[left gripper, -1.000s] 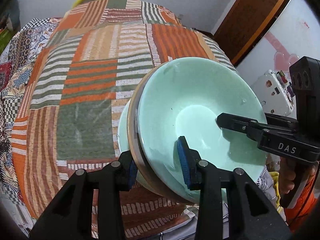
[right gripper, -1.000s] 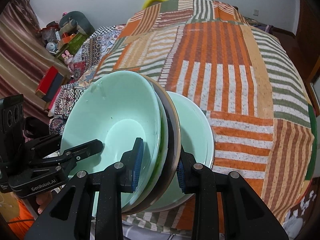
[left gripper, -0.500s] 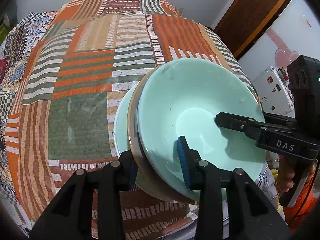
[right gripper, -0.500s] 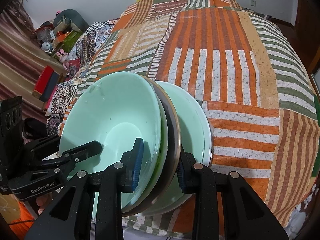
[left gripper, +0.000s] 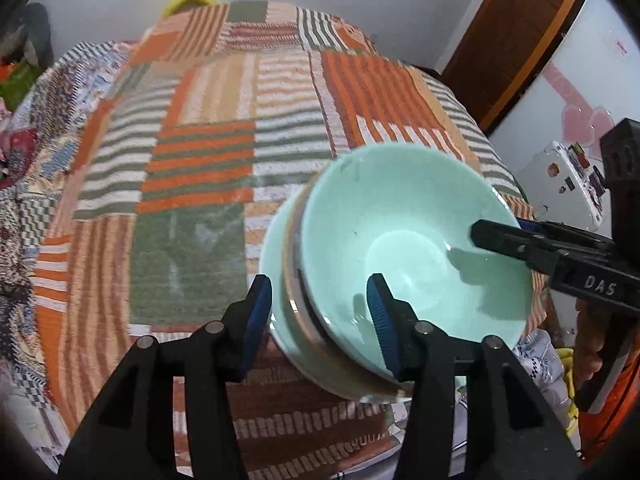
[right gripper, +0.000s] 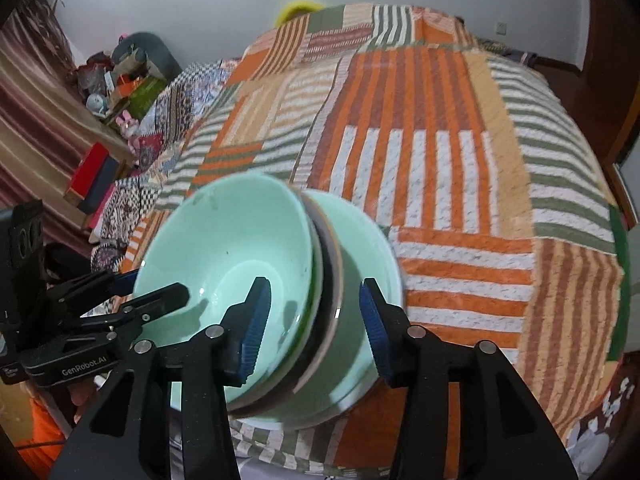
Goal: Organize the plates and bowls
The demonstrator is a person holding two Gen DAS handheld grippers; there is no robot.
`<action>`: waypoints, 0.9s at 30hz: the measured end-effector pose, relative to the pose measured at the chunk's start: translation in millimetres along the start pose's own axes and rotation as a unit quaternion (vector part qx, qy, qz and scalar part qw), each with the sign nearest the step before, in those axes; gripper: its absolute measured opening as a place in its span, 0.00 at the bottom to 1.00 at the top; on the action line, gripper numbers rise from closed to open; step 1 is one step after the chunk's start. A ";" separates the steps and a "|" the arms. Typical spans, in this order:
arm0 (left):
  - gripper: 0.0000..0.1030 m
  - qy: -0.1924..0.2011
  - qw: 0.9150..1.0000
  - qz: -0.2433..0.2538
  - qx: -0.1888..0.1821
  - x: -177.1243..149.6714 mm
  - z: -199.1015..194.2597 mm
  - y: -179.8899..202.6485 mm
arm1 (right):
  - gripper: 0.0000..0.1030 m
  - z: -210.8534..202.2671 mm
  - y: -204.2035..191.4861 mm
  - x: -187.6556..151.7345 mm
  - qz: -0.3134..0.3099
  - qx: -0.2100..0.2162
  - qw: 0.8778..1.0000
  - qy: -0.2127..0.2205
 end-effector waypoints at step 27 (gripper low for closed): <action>1.00 0.365 0.926 -0.057 0.074 9.2 -239.5 -7.4 | 0.84 -164.7 -128.4 4.1 -0.204 0.003 0.938 0.281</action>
Point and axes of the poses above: each gripper's, at about its wrist camera, not at the fingertips, and z roughly the way its jaws point, y to its right, x to its top, the point moved 4 cm from there along z, roughly the way its jaws point, and after that the axes turned 15 degrees about x, right-handed, at the moved point
